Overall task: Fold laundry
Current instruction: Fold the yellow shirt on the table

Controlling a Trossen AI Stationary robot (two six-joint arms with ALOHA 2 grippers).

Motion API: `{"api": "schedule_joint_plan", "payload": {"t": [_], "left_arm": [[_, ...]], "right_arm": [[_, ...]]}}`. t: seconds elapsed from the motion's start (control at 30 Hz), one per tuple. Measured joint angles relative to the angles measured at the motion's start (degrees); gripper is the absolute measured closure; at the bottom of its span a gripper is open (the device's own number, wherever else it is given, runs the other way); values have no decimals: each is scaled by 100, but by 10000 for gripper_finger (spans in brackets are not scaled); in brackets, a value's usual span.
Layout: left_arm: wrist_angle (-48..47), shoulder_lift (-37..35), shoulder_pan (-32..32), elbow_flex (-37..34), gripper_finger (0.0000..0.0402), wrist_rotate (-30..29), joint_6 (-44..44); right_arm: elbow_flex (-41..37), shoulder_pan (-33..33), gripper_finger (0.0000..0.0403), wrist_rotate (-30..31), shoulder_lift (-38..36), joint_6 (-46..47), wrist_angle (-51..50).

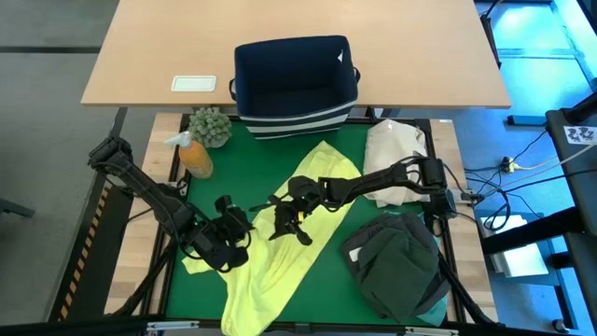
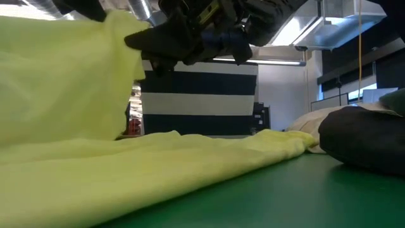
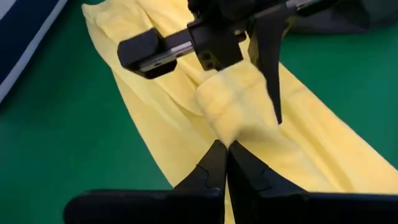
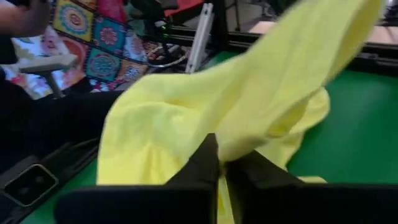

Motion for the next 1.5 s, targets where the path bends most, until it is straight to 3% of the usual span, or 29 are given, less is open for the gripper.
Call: {"api": "schedule_joint_plan", "payload": {"t": [0.3,0.47,0.57,0.8,0.9,1.17,1.37,1.5], "left_arm": [[-527,0,-6,0,401,458,-548],[-580,0,-188,0,401,281,-844],[-557,2,-376,-2,401,-55,-969],[-400,287,-943,-9,401,-1489,-1042],[-354,545,-1050,-9,401,-1780,-1045],[59,1063,-1090,-9,401,-1511,-1569],[57,1095,-1073,-9,401,-1505,-1495],[56,1094,-1159,-11,401,-1156,-1829]], "right_arm": [[0,-170,396,76,-57,81,-65],[0,-198,398,420,-57,79,-315],[0,-197,396,441,-57,60,-320],[0,-194,399,441,-59,58,-422],[0,-192,397,441,-59,39,-465],[-2,-193,399,447,-59,36,-494],[-2,-194,396,453,-59,36,-508],[-2,-190,395,456,-59,36,-551]]}}
